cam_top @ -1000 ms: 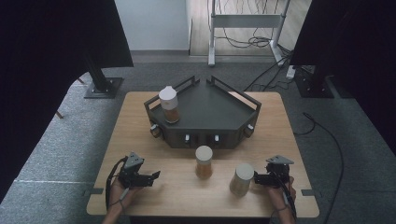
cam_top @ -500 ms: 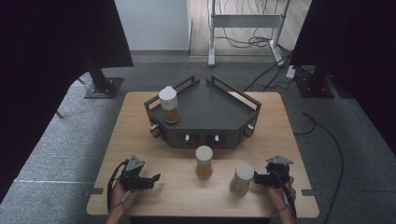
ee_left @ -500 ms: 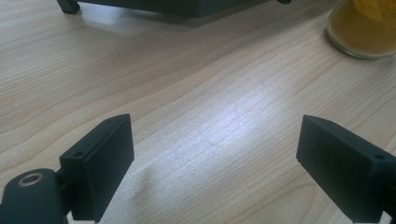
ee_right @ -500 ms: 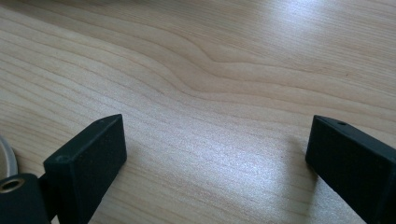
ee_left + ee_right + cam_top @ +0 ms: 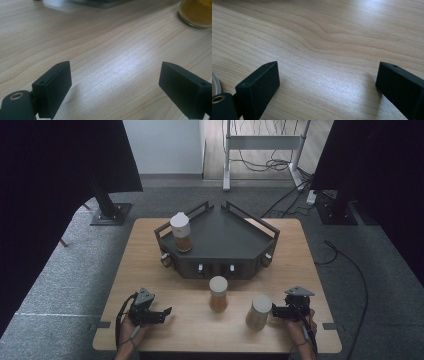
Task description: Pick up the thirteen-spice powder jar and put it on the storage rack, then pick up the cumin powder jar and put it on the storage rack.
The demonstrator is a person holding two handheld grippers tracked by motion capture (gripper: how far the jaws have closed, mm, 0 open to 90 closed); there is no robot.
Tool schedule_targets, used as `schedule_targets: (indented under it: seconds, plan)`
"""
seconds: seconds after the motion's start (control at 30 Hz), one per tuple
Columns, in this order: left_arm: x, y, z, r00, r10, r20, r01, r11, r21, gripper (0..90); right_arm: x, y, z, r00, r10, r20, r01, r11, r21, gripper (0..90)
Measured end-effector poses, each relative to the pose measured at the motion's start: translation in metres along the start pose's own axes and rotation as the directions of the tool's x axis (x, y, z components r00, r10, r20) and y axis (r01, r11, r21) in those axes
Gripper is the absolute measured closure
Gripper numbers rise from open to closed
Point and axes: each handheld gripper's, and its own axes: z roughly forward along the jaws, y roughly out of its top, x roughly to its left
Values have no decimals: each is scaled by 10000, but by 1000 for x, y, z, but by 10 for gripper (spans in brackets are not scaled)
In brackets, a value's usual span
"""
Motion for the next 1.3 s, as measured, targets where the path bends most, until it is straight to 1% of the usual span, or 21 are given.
schedule_targets:
  seconds: [0.4,0.57,0.73,0.8,0.83,1.0,1.07,1.17,1.3]
  plan:
    - [1,-1,6,10000,-60,-10,60,9995,320,108,0,0,0,10000,1,3,-1,10000,0,44]
    - [0,-3,7,10000,-59,-76,62,9993,377,103,0,0,0,10000,-26,-20,26,10000,-8,49]
    - [1,-6,7,9998,-90,-169,94,9996,259,101,0,-2,-2,9999,-67,-130,66,9999,-85,69]
    - [0,-6,7,9997,-67,-230,73,9996,269,99,0,-4,-3,9997,44,-220,-50,9997,-249,78]
    - [-1,-6,7,9996,-24,-278,32,9996,296,97,1,-5,-5,9998,42,-188,-49,9993,-362,80]
    - [-9,-2,10,9975,339,-614,-308,9982,505,85,11,-5,-20,9995,-234,198,253,9940,-1060,85]
    - [-10,-2,10,9974,333,-634,-300,9982,525,77,14,-4,-26,9989,-310,341,350,9917,-1240,85]
    - [-11,-2,10,9973,305,-673,-269,9982,540,72,16,-4,-33,9987,-324,402,377,9895,-1396,85]
    - [-12,-1,11,9972,281,-688,-242,9980,581,55,19,-2,-40,9986,-306,424,364,9888,-1447,88]
